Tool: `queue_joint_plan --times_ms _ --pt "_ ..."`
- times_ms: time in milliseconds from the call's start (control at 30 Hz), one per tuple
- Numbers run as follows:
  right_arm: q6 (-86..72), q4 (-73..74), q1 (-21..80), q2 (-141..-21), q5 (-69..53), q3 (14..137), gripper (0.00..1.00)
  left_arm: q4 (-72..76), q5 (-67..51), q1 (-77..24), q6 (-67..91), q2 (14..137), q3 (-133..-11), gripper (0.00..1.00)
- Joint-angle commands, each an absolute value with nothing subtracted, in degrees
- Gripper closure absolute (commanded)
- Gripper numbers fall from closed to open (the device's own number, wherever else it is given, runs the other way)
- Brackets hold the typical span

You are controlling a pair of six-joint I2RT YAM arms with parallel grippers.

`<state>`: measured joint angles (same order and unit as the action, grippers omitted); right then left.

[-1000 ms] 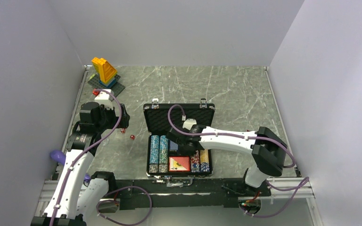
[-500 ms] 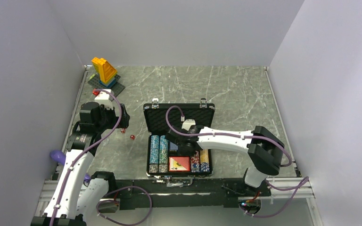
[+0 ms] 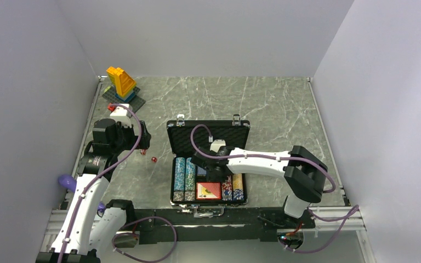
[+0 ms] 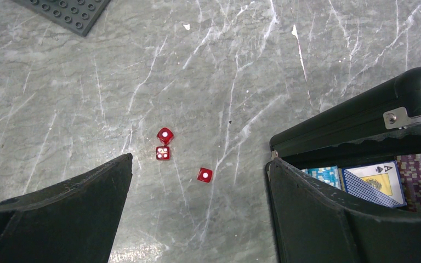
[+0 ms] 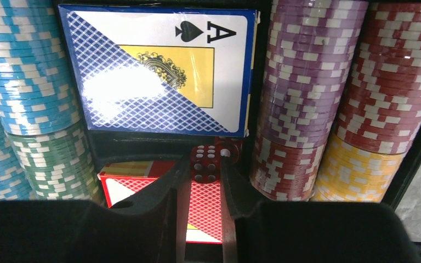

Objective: Pack up texas hold em set

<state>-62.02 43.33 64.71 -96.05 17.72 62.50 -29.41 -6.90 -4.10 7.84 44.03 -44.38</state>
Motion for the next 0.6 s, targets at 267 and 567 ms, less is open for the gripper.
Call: queue_joint_plan --times_ms 267,567 --pt "-60.6 43.1 65.0 -98.0 17.6 65.0 0.96 -27.4 -7.6 -4.2 8.0 43.7 -45.4 0.0" --pt "-61.3 46.5 64.9 -99.0 18.6 66.3 0.91 -27.4 -7.6 -4.2 8.0 43.8 -45.4 0.01"
